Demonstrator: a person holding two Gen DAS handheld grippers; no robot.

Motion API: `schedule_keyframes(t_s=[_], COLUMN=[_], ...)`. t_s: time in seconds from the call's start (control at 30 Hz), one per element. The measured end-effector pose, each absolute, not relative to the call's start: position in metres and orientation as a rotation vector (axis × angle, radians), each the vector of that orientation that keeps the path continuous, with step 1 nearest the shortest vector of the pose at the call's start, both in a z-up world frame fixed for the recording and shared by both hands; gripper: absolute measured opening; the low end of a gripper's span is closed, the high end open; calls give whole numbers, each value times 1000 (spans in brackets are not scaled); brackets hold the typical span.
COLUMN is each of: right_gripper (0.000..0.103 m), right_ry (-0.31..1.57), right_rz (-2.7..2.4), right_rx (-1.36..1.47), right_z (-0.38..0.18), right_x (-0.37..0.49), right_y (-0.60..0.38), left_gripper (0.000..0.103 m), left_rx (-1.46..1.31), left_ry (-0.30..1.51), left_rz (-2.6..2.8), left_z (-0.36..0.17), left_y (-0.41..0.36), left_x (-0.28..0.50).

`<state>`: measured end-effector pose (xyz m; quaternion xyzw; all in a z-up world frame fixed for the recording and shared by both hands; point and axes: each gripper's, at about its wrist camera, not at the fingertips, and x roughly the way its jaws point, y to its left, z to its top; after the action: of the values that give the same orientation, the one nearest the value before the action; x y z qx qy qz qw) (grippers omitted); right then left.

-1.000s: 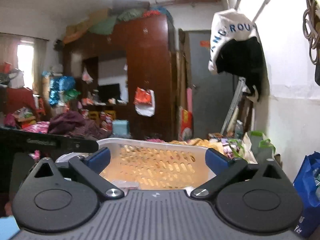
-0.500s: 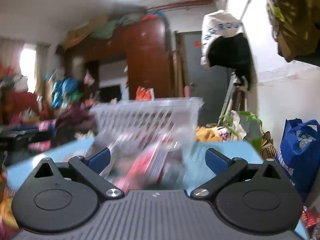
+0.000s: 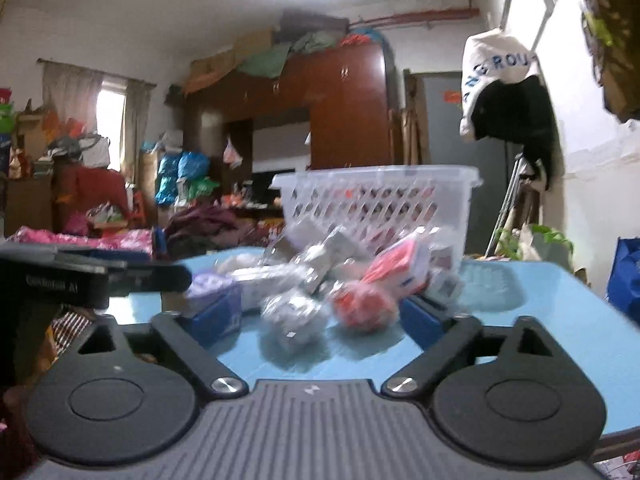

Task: Organize objects
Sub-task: 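Grasp the purple-topped box with the left gripper while the right grasps a clear plastic bag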

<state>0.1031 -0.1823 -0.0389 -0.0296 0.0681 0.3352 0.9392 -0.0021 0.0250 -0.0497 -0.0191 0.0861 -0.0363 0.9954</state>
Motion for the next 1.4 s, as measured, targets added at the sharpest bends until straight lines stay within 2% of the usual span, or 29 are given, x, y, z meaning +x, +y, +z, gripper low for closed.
schedule_keyframes(t_s=[0.1, 0.33, 0.37, 0.43, 0.5, 0.53, 0.6, 1.0, 1.4], right_gripper=[70, 56, 49, 45, 45, 45, 45, 45, 45], right_ry=[163, 171, 170, 170, 167, 165, 165, 83, 20], right_rz=[706, 718, 716, 719, 720, 717, 715, 703, 642], right_rx=[-72, -90, -92, -90, -84, -80, -71, -20, 11], right_z=[-45, -53, -53, -54, -55, -56, -56, -43, -25], right_x=[106, 103, 103, 103, 102, 102, 102, 90, 97], right_y=[-176, -171, -172, -172, -173, -174, -177, -194, -211], left_gripper=[98, 98, 98, 93, 76, 73, 48, 48, 48], left_rx=[-51, 14, 30, 24, 11, 7, 10, 8, -25], left_ry=[155, 207, 227, 259, 287, 285, 272, 113, 82], left_rz=[-90, -119, -109, -116, -125, -124, -112, -89, -45], left_z=[-49, -59, -62, -68, -72, -72, -73, -56, -42], left_y=[24, 6, 3, 4, 6, 7, 8, 20, 41], left_x=[-7, 2, 6, 13, 19, 20, 18, -4, 4])
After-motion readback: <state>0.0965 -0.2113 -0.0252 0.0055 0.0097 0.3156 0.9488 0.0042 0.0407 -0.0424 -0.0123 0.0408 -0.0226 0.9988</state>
